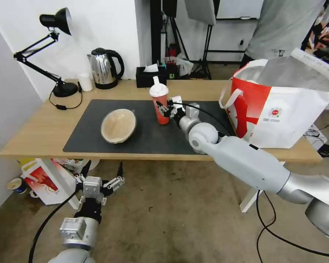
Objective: Pick up the trash from the table and place it into the takeout bag.
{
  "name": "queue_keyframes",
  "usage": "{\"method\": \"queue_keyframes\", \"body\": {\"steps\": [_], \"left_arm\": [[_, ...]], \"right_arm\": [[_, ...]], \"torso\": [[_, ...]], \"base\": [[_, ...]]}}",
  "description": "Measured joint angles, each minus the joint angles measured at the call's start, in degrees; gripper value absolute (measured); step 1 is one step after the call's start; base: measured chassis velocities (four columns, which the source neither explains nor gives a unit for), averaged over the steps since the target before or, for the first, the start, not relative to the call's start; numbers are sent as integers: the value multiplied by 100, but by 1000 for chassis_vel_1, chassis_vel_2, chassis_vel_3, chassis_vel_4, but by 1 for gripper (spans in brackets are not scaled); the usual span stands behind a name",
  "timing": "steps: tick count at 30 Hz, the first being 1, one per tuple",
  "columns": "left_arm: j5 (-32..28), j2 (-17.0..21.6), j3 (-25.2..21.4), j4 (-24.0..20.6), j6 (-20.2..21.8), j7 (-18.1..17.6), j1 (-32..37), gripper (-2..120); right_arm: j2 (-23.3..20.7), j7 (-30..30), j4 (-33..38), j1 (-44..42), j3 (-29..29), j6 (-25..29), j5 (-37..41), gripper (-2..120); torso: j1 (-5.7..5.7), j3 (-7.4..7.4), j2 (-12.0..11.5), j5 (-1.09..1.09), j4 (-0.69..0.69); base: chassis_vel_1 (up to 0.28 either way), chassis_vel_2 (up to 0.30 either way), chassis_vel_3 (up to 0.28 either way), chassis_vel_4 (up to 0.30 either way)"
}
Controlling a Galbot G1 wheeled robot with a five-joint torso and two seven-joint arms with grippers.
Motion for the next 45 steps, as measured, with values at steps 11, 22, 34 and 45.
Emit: {"method": "queue_keyframes", "body": {"steps": [11, 22, 34, 45], "left_arm": [[0, 0, 0, 0, 0, 0, 0, 100], [0, 0, 0, 0, 0, 0, 0, 100], [0, 0, 0, 0, 0, 0, 0, 100], [0, 0, 0, 0, 0, 0, 0, 100]], "right_arm": [[-353, -94, 202, 69, -17, -8, 65, 3], [-1779, -572, 1195, 977, -455, -179, 176, 3], [-3184, -1089, 2331, 1219, -525, -257, 17, 3], [-4000, -1687, 2816, 1182, -62, -169, -454, 3]], "torso": [[0, 0, 0, 1, 1], [0, 0, 0, 0, -1], [-1, 0, 0, 2, -1], [-1, 0, 0, 1, 0]], "base": [[0, 0, 0, 0], [0, 0, 0, 0], [0, 0, 0, 0], [0, 0, 0, 0]]}}
